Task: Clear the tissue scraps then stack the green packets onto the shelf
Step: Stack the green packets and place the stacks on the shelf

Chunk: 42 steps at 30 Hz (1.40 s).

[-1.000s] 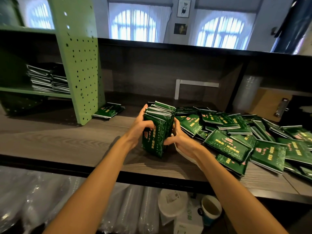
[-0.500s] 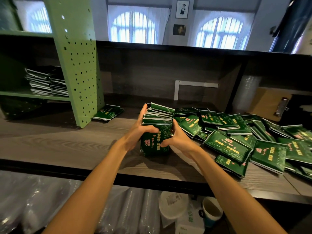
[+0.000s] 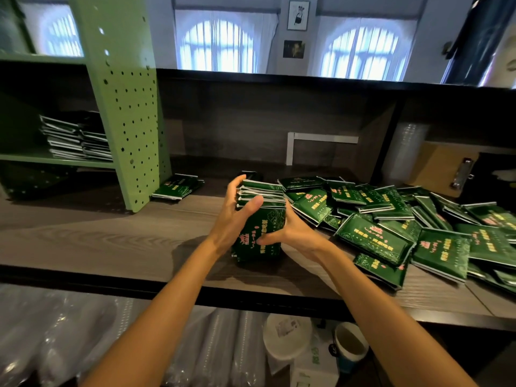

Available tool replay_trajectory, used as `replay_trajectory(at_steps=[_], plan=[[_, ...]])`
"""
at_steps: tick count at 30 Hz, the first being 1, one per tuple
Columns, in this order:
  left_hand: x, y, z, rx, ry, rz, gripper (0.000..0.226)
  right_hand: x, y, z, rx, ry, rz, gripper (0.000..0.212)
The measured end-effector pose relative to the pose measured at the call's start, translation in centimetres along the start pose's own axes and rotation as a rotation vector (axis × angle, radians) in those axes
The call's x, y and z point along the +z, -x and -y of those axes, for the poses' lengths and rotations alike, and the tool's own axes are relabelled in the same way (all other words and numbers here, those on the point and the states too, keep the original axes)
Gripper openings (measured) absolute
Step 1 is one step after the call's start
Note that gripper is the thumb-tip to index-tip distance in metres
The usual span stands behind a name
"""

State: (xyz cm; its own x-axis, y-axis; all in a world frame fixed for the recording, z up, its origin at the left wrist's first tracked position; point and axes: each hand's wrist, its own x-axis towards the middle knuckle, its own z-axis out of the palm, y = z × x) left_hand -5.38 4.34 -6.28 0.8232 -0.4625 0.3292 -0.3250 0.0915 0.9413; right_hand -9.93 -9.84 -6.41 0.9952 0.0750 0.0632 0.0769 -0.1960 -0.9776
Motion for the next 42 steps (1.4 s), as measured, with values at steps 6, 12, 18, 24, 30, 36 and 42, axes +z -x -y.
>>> replay_trajectory(at_steps=[6, 12, 18, 24, 30, 36, 42], plan=[[-0.7, -0.7, -3.3, 0.254, -0.613, -0.035, 0.089, -0.2, 0.7, 0.0, 0.011, 0.005, -0.001, 0.091], [-0.5, -2.0, -4.7, 0.062, -1.029, 0.227, 0.073, -0.2, 0.8, 0.3, 0.03, 0.012, -0.016, 0.097], [-0.2, -2.3, -5.4, 0.035, -1.1, 0.25, 0.067, -0.2, 0.7, 0.3, 0.004, -0.016, -0.042, 0.085], [-0.4, -1.7, -3.8, 0.112, -0.59, -0.029, 0.076, 0.0, 0.3, -0.2, 0.001, -0.043, -0.09, 0.075], [1.2, 0.9, -0.1, -0.094, 0.298, -0.174, 0.069, 0.4, 0.1, -1.3, 0.042, -0.016, -0.069, 0.081], [2.9, 1.2, 0.6, -0.035, 0.258, -0.182, 0.077, 0.8, 0.3, -1.3, 0.042, -0.053, -0.094, 0.076], [0.0, 1.2, 2.2, -0.026, -0.102, 0.09, 0.119, -0.3, 0.8, -1.3, 0.101, 0.035, -0.021, 0.079]])
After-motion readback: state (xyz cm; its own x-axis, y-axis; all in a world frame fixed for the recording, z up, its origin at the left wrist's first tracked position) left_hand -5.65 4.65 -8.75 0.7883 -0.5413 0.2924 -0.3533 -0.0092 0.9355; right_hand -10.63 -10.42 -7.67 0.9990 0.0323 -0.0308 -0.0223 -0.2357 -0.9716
